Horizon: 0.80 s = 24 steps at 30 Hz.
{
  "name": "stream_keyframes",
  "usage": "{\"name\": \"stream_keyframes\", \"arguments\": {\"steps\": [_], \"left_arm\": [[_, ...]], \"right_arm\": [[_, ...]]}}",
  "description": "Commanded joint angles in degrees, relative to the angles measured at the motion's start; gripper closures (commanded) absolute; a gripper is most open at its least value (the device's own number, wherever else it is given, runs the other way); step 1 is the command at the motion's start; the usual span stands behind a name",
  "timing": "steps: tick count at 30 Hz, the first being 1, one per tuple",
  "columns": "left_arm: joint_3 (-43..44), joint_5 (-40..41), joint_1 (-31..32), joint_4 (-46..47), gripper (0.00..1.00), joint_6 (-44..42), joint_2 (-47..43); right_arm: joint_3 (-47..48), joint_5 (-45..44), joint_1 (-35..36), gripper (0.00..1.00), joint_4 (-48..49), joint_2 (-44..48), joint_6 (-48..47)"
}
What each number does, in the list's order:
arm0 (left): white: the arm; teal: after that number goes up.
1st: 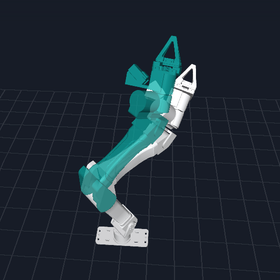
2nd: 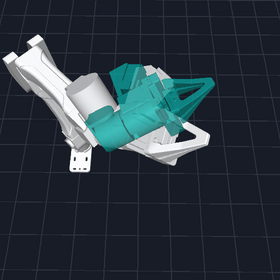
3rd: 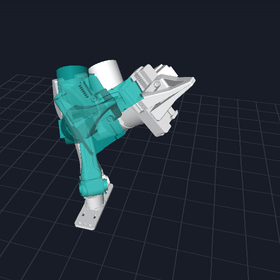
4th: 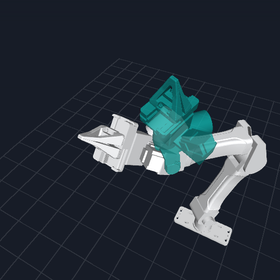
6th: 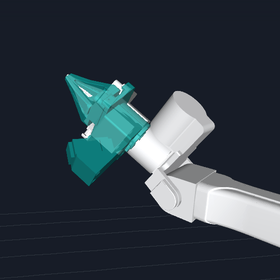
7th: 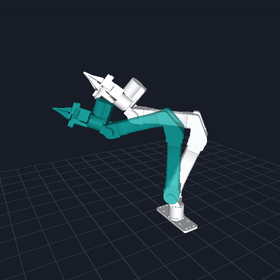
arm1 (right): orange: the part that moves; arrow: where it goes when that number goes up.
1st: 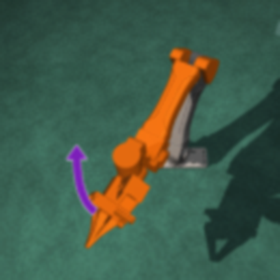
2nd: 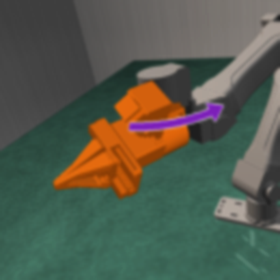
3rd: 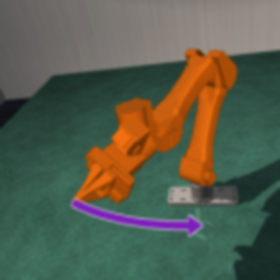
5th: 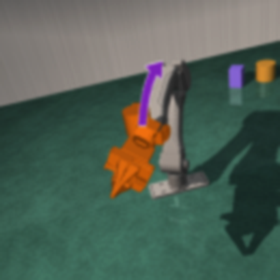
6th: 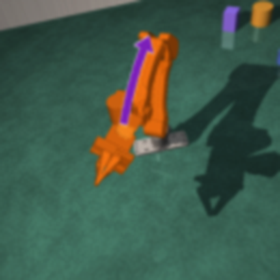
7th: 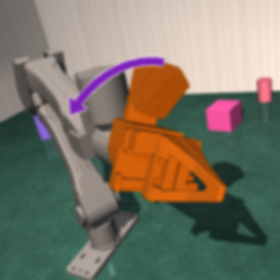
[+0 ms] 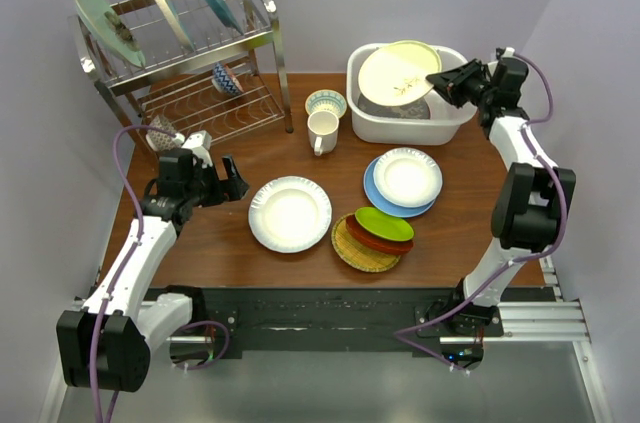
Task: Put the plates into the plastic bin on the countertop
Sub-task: Place the plate in the plastic bin.
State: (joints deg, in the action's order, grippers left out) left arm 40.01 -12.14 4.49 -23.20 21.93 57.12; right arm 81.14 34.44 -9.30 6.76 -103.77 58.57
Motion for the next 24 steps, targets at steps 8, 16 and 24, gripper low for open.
{"name": "stream_keyframes", "arguments": {"steps": [8,16,24], "left_arm": [[0.2,-1.5,-0.6,2.1,0.0,-0.2,0.0],[0.2,-1.8,-0.6,2.3,0.0,-0.2,0.2],[-0.1,-2.5,-0.6,2.5,0.0,-0.1,0.4]], "right_arm": [[8.4,-1.0,-0.3,1.0,1.2,-3.1,-0.9],[8.8,-2.1,-0.3,1.0,0.0,-5.6,-2.3],[11.1,-2.0,-0.2,1.0,-1.8,-9.1,-3.3]]}}
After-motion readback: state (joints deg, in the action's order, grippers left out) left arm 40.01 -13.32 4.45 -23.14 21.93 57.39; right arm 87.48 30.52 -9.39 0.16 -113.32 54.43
